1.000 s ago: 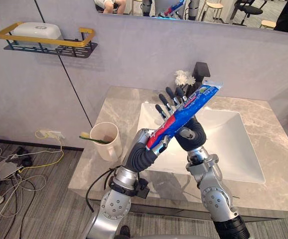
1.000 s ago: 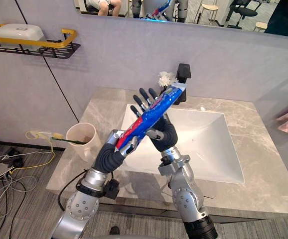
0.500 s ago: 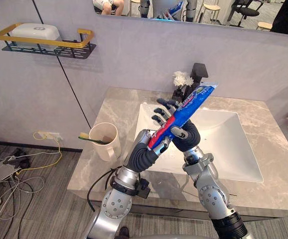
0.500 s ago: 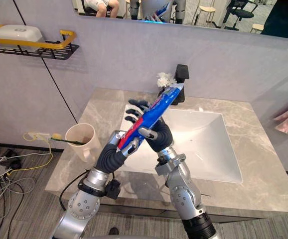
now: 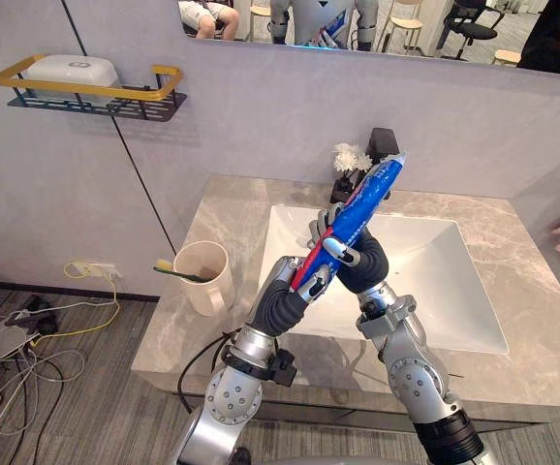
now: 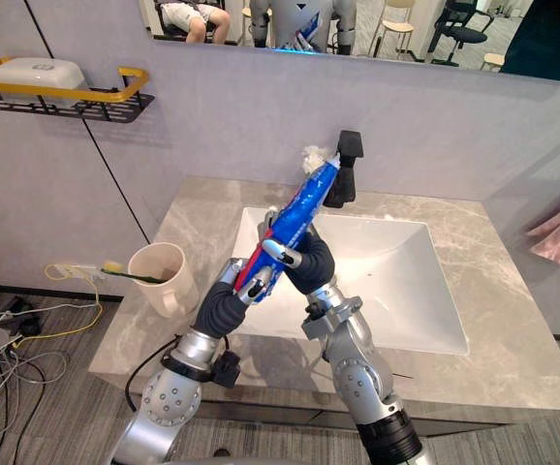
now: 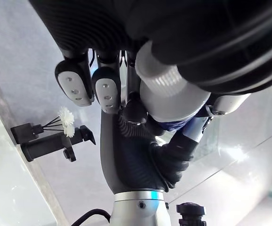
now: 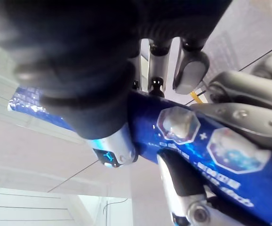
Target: Organize washtable
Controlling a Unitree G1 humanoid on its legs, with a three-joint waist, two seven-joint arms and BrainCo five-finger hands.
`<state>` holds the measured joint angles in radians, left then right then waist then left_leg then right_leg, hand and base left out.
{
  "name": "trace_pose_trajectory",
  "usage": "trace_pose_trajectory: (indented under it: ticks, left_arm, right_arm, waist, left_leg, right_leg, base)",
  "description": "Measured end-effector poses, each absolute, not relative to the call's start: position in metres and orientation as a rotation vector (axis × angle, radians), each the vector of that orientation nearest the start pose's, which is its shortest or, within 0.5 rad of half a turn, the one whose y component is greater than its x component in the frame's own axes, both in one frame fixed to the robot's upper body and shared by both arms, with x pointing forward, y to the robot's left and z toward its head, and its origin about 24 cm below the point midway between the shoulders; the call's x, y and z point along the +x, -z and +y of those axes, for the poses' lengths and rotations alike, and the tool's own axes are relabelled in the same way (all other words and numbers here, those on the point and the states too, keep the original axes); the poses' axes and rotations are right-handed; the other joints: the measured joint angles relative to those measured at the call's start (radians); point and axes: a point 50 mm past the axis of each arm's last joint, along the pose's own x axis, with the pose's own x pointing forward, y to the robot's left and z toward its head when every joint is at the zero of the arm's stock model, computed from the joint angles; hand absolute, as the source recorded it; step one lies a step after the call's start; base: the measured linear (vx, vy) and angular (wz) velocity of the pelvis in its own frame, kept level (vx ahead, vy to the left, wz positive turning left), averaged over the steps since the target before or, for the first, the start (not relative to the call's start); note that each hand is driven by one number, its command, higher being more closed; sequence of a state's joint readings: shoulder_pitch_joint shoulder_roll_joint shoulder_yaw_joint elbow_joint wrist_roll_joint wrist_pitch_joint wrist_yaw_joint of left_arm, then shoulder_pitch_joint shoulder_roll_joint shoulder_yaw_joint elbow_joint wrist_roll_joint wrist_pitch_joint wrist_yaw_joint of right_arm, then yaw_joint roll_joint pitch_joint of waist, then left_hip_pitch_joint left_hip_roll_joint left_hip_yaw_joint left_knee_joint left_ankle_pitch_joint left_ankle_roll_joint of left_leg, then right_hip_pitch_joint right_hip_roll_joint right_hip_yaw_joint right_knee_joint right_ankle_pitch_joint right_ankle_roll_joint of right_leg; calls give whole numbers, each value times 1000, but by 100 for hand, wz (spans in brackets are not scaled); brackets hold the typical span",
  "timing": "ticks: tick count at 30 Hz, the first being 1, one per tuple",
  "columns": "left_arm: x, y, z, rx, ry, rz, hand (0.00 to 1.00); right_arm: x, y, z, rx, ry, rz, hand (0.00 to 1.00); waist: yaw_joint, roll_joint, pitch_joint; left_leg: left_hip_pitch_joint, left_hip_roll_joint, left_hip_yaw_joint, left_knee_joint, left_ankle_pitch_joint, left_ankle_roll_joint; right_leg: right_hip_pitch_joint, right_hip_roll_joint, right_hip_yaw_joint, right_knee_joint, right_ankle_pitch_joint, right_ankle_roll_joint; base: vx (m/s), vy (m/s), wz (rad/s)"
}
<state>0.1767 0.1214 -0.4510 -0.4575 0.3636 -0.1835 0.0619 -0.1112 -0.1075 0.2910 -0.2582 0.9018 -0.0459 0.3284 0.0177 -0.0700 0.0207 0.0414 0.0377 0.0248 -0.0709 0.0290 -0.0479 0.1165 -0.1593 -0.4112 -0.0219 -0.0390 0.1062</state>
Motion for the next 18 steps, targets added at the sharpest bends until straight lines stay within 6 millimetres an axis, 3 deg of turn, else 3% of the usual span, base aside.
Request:
trace_pose_trajectory:
  ticks: [11,18]
  left_arm:
    - [183,-123,83,256,274,-514,0]
    - [175,-150,103,175,189,-613,0]
  right_arm:
    - [245,-140,-79,790,-738,-376,100]
    - [243,-158,-74,799,-782,-458,100]
  waist:
    - [-1,4,0]
    - [0,10,1]
  left_leg:
    - [2,0,0,-1,0,0]
    - [4,-1,-3,-1,0,0]
  right_leg:
    - [2,0,0,0,0,0]
    - [6,0,-3,0,0,0]
  base:
    - [0,0,0]
    - [0,0,0]
